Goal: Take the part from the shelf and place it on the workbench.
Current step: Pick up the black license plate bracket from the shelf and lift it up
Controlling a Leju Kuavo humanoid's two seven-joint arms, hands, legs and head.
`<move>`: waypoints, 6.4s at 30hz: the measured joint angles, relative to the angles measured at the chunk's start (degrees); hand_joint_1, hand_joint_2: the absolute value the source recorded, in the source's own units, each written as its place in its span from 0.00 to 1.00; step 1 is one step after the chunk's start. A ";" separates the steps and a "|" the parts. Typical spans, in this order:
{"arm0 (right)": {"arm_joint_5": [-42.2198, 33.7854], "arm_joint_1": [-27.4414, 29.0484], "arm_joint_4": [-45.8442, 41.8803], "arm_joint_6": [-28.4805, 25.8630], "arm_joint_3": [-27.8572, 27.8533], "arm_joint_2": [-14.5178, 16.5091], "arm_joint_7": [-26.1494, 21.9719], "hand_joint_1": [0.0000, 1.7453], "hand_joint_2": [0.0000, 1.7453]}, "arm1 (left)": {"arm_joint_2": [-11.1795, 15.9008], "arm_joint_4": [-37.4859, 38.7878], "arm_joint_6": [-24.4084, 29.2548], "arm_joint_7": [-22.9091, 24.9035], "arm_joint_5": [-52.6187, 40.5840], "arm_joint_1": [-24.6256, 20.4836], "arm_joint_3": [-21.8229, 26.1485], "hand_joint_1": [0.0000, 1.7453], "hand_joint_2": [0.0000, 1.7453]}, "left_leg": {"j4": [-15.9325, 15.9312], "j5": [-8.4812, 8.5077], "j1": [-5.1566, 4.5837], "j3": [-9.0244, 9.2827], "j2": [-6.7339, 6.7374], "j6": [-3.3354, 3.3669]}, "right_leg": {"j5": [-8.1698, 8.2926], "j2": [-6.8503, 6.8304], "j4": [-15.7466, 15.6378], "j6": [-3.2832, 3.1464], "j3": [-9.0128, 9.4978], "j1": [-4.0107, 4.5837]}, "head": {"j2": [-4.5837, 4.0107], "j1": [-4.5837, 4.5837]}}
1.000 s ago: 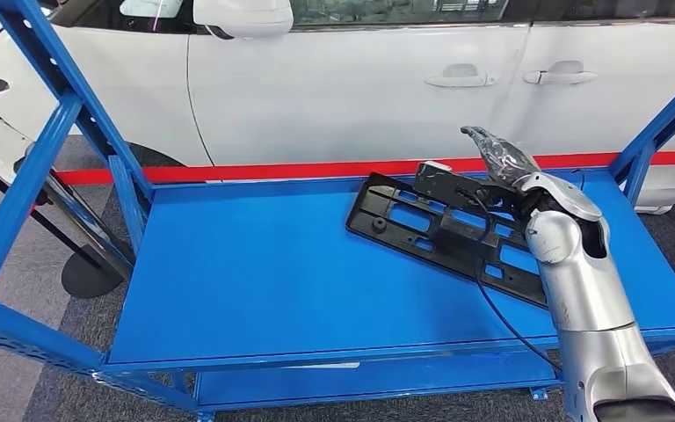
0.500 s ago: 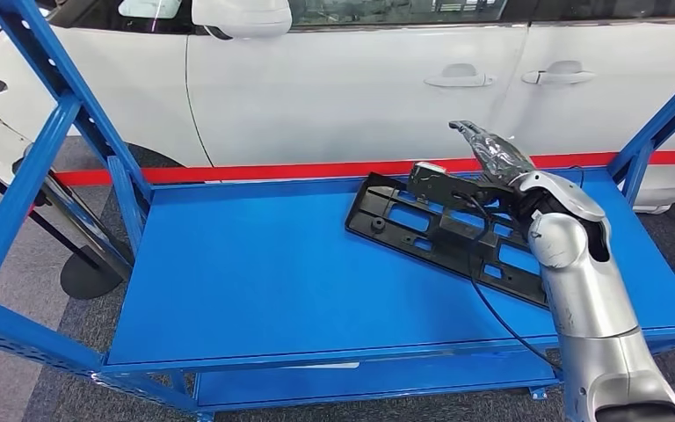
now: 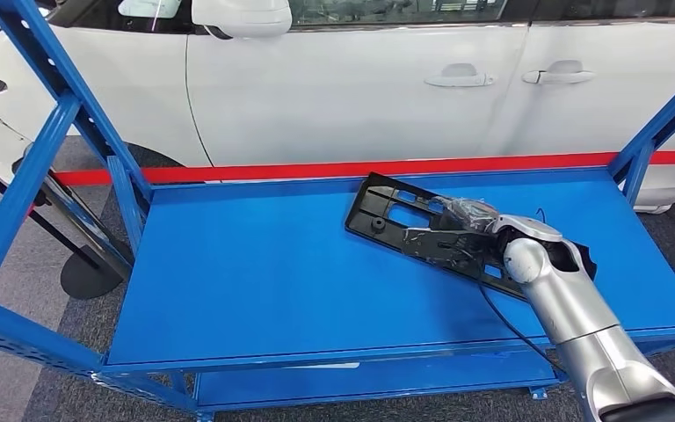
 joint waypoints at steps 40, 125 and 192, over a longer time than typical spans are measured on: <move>8.79 3.42 6.31 -3.03 -5.81 1.69 3.51 0.97 1.00 | 1.17 0.01 -0.61 0.66 -0.80 0.00 -0.11 0.00 0.00 | -0.01 -0.09 -0.06 0.28 -0.01 0.00 | -0.11 -0.01 -0.01 -0.04 0.22 -0.07 | 0.00 -0.01; 14.97 6.52 -3.18 8.36 -8.31 -3.98 5.45 1.00 1.00 | -0.84 0.10 -0.63 -5.41 -0.97 -0.68 -0.13 0.00 0.00 | -0.01 -0.25 -0.07 0.69 0.04 -0.01 | -0.19 0.04 -0.06 -0.07 0.62 -0.08 | 0.00 -0.01; 7.28 13.03 -25.24 -3.43 -12.71 -8.02 2.87 1.00 1.00 | -1.63 0.16 -0.45 -3.77 0.10 -0.63 -0.31 0.00 1.00 | -0.01 -0.35 -0.07 0.57 0.03 0.03 | -0.24 0.02 -0.05 -0.03 0.60 -0.06 | 0.00 -0.01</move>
